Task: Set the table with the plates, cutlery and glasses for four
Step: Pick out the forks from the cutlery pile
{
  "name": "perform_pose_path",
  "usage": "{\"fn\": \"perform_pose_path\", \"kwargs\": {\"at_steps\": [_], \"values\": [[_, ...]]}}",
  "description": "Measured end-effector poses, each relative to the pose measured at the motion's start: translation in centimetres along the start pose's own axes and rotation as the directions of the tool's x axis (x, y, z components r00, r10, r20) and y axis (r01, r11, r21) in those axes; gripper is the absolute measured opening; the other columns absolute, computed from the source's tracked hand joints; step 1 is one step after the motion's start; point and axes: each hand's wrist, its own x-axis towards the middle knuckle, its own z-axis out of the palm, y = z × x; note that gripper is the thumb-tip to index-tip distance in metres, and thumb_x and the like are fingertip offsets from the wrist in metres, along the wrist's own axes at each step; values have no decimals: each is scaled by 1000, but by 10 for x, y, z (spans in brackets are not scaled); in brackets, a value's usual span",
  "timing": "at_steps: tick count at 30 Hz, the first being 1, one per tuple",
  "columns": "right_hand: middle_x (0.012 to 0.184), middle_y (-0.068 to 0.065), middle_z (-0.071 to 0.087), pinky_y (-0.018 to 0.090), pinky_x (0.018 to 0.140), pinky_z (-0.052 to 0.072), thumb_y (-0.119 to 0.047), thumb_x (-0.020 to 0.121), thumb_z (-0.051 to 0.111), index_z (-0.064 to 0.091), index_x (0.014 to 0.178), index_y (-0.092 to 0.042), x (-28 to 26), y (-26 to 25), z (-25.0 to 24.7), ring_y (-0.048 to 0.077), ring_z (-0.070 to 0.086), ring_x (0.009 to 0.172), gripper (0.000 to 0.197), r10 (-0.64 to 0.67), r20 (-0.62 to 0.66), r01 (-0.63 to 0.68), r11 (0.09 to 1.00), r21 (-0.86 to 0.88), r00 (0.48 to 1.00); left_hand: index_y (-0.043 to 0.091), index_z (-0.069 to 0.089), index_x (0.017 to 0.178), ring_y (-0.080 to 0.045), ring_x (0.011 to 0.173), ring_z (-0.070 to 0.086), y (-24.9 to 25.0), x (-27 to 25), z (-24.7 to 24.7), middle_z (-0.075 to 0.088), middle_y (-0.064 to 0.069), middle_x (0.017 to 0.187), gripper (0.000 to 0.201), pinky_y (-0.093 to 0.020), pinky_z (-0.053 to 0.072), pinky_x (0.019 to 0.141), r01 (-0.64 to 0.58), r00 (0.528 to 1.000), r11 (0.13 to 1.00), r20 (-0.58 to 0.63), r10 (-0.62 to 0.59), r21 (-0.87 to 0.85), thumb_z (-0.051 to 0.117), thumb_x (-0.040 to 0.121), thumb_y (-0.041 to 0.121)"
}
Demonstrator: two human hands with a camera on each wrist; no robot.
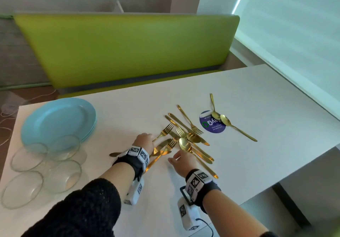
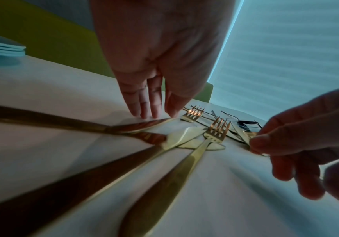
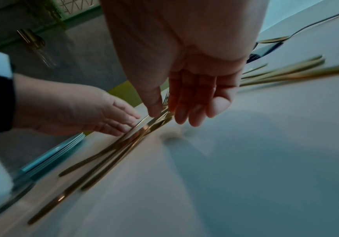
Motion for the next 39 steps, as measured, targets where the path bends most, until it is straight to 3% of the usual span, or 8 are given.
{"fn": "perform_pose_path", "kwargs": {"at_steps": [4, 6, 9, 19, 30, 33, 35, 39], "values": [[107, 4, 62, 31, 81, 50, -38, 89, 56, 54, 96, -20, -5, -13, 19, 21, 61, 99, 20, 58, -2, -58, 997, 47, 998, 1, 64, 87, -31, 77, 53, -8, 13, 8, 38, -6, 64, 68, -32, 42, 68, -48, 999, 994, 28, 45, 101, 27, 82, 59], [99, 3, 59, 32, 82, 50, -37, 89, 55, 49, 91, -20, -6, -19, 25, 23, 61, 99, 18, 83, -13, -82, 995, 52, 997, 6, 53, 72, -29, 80, 53, -10, 13, 5, 30, -1, 60, 39, -30, 37, 67, -36, 999, 995, 41, 32, 95, 42, 90, 39], [98, 5, 59, 32, 80, 48, -40, 90, 53, 48, 90, -18, -4, -27, 32, 22, 59, 93, 23, 114, -24, -112, 991, 76, 993, 8, 61, 82, -31, 99, 59, -11, 10, -3, 59, -7, 84, 15, -33, 45, 82, -26, 999, 998, 35, 24, 52, 50, 89, 15], [115, 9, 62, 34, 86, 48, -46, 90, 51, 52, 119, -11, -9, -54, 52, 26, 59, 108, 46, 187, -89, -183, 982, 52, 978, 3, 59, 117, -30, 116, 54, -29, -8, -39, 62, -14, 122, 33, -29, 41, 93, 89, 994, 961, -35, -102, -262, 42, 89, 4], [113, 12, 65, 28, 82, 50, -22, 88, 52, 62, 102, -6, -1, -38, 51, 27, 62, 106, 23, 296, -68, -291, 954, 75, 953, 8, 64, 107, -27, 88, 63, -20, -17, -31, 65, -7, 82, 28, -29, 48, 85, 37, 995, 860, -60, -79, -510, 45, 96, 26], [108, 10, 67, 23, 70, 45, -18, 87, 52, 65, 104, -4, -4, -33, 44, 25, 63, 101, 25, 312, -22, -310, 948, 78, 950, 10, 65, 104, -17, 65, 54, -18, -20, -30, 56, 2, 67, 23, -22, 51, 62, 21, 996, 820, -54, -64, -572, 45, 97, 20], [97, 8, 68, 22, 63, 46, -19, 85, 55, 66, 96, -7, -5, -34, 37, 23, 64, 90, 20, 302, 1, -300, 948, 107, 953, 10, 61, 98, -12, 55, 51, -15, -22, -29, 56, -1, 70, 18, -14, 46, 43, 49, 996, 766, -29, -88, -641, 44, 97, 16], [73, 1, 61, 28, 66, 50, -27, 86, 58, 63, 76, -15, -5, -41, 19, 17, 56, 70, 17, 214, -53, -180, 912, 369, 975, 6, 59, 94, -14, 57, 57, -10, -24, -31, 60, -7, 82, 14, -18, 53, 47, 99, 991, 650, 14, -135, -753, 46, 96, 12]]}}
